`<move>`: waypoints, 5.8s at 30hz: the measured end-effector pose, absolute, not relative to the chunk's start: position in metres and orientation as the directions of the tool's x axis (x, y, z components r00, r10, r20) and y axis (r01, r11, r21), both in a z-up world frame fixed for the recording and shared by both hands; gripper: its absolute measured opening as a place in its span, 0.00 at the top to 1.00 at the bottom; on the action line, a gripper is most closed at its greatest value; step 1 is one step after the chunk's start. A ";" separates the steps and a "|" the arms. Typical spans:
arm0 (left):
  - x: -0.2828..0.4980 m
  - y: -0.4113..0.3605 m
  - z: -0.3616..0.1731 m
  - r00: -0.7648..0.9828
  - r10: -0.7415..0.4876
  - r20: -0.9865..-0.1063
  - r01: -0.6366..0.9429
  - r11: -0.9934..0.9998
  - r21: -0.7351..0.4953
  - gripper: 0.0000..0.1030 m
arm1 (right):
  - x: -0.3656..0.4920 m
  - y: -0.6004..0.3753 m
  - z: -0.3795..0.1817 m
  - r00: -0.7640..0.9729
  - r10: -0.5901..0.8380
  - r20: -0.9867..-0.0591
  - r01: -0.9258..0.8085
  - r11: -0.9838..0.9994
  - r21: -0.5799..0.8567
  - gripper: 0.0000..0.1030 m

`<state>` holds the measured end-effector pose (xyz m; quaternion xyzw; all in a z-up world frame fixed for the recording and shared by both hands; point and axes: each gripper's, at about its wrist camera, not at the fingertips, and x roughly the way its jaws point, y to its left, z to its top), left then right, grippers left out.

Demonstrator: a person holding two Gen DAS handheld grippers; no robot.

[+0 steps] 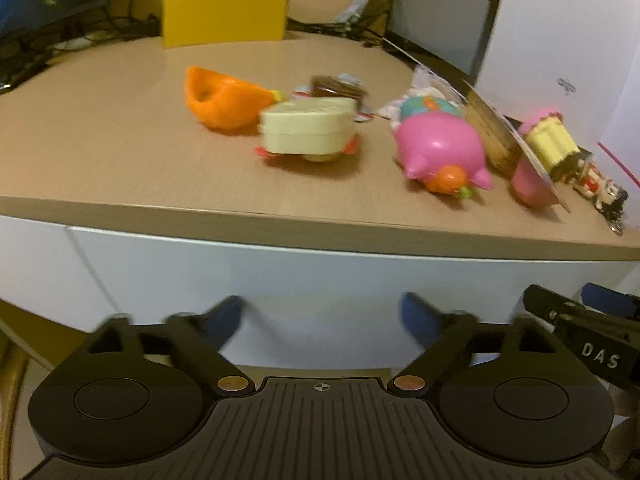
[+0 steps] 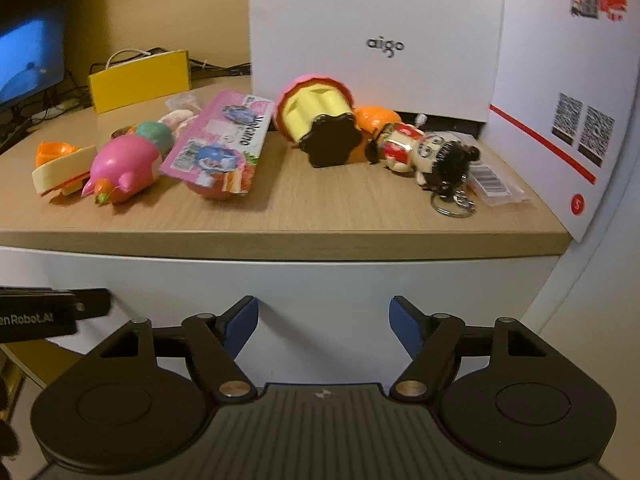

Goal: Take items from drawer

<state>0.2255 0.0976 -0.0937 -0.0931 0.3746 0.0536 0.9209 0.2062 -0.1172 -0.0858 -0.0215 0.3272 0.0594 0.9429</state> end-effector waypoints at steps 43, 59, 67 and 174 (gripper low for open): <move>0.050 0.004 0.009 0.777 -0.055 -0.627 -0.017 0.994 -0.108 0.53 | 0.049 -0.178 0.012 0.736 0.168 -0.656 -0.176 0.983 0.054 0.20; 0.050 0.006 0.012 0.783 -0.051 -0.620 -0.021 0.994 -0.108 0.54 | 0.043 -0.172 0.011 0.741 0.178 -0.647 -0.183 0.981 0.060 0.20; 0.049 0.004 0.014 0.785 -0.045 -0.618 -0.027 0.994 -0.107 0.54 | 0.041 -0.170 0.012 0.745 0.187 -0.641 -0.195 0.979 0.059 0.20; 0.048 0.012 0.009 0.771 -0.047 -0.636 -0.019 0.995 -0.097 0.60 | 0.041 -0.171 0.002 0.727 0.201 -0.657 -0.206 0.976 0.070 0.20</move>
